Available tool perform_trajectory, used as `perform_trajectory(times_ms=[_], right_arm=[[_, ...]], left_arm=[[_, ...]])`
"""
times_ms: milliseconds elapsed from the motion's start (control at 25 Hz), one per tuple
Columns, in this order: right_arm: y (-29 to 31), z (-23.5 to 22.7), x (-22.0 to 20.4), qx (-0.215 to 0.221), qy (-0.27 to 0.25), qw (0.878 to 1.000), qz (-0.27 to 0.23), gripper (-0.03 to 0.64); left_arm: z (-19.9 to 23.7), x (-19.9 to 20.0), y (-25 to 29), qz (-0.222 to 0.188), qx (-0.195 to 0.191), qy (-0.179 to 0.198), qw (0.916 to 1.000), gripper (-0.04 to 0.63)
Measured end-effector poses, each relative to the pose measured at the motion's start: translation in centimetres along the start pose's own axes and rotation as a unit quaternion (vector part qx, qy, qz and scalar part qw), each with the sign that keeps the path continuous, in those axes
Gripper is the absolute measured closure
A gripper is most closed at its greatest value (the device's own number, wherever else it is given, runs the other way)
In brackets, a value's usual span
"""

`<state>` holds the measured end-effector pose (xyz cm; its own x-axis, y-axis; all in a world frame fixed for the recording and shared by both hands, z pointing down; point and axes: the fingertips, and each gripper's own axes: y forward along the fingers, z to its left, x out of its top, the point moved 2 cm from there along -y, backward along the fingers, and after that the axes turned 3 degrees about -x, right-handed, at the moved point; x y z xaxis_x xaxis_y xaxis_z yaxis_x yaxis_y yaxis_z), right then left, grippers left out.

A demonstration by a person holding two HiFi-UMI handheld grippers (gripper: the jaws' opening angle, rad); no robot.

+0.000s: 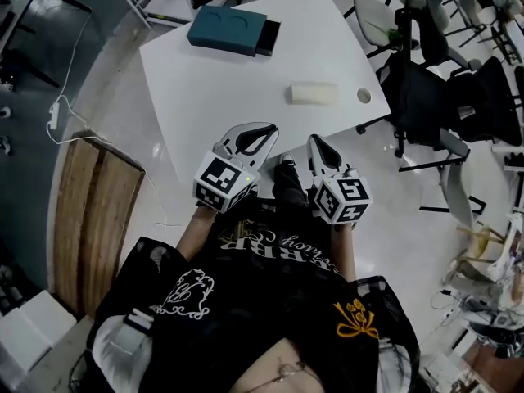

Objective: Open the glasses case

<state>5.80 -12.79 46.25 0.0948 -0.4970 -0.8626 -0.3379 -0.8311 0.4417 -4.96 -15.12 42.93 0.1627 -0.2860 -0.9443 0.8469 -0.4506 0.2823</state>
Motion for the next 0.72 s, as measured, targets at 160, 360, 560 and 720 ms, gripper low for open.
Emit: perform_trajectory(times_ms=[160,360,560,720], right_arm=[[2.4,-3.8,1.3,0.013,-0.022,1.000,0.016,0.603],[5.7,-9.9,1.1,0.012,-0.023,0.998,0.054,0.603],[8.4,-13.5,0.2,0.016,-0.052,0.995,0.082,0.601],[10.7,-15.2,-0.4,0.020,-0.103,0.989,0.107,0.602]], left_arm=[[1.4,0.9,3.0,0.002,0.028,-0.011,0.9996,0.566],[2.7,1.9,7.5,0.004,0.058,-0.031,0.9978,0.566],[2.8,1.8,10.1,0.014,0.076,-0.039,0.9963,0.566],[3.4,1.6,10.8,0.021,0.099,-0.045,0.9939,0.566]])
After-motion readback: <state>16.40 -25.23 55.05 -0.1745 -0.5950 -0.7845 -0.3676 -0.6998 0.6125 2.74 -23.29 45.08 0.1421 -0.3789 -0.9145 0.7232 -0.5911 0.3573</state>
